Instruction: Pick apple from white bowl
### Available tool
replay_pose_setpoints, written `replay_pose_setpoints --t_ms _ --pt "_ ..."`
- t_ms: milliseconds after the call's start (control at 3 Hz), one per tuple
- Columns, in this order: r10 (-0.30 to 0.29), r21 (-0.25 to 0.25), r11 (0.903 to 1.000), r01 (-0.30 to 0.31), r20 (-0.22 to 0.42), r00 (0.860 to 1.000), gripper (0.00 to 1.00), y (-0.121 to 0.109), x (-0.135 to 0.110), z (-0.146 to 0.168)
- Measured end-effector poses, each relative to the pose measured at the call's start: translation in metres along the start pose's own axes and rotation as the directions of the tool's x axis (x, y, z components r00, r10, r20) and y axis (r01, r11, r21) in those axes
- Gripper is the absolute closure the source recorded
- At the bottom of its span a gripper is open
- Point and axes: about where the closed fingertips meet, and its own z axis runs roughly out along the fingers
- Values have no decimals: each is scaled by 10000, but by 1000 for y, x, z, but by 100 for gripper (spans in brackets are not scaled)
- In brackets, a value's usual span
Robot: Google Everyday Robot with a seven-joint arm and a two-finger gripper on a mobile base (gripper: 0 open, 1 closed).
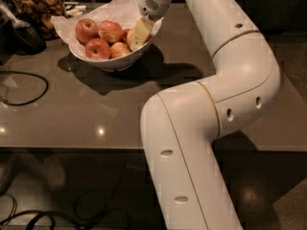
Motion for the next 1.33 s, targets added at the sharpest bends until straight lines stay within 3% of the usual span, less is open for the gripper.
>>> replay_pose_setpoints --t_ms 333,1000,1333 --pt "1 0 10000 -1 0 10000 51 0 0 0" --pt "1 1 10000 -1 0 10000 97 0 0 0" --pt "-49 271 9996 42 270 9996 100 -7 -8 0"
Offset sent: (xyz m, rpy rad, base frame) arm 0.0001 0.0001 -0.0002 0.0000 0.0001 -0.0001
